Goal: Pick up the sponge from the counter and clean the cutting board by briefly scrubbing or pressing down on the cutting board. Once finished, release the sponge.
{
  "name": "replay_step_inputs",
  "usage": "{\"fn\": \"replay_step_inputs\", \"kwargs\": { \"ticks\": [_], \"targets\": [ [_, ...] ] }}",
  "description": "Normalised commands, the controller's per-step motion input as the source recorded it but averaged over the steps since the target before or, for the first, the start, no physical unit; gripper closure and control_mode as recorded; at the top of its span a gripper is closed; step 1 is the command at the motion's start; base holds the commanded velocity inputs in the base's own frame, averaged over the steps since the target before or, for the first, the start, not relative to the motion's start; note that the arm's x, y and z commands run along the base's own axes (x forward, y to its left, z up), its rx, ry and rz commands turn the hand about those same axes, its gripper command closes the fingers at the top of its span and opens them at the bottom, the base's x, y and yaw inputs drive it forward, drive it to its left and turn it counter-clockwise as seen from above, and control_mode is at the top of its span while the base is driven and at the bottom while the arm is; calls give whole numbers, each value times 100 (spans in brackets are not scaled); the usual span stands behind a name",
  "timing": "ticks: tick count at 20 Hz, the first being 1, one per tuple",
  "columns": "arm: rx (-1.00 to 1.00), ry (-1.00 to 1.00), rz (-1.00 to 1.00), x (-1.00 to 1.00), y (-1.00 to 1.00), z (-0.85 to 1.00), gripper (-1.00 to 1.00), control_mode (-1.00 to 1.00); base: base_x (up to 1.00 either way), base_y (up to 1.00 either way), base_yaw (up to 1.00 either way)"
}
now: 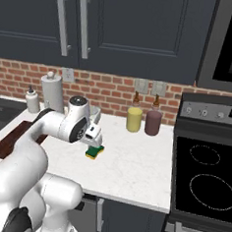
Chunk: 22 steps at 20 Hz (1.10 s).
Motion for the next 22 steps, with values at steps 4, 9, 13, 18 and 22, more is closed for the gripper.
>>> {"fn": "replay_step_inputs", "kwargs": {
  "ticks": [4,9,13,18,22],
  "targets": [
    [2,8,-6,43,-8,-36,-100,-100,0,0,0],
    [0,8,-2,40,-12,-18,-100,-100,0,0,0],
    [0,3,0,33,-5,-4,-100,-100,0,0,0],
    [0,0,0,26,-2,-1,-100,-100,0,0,0],
    [0,0,0,18,-4,-6,-100,-100,0,0,0]
  ]
}}
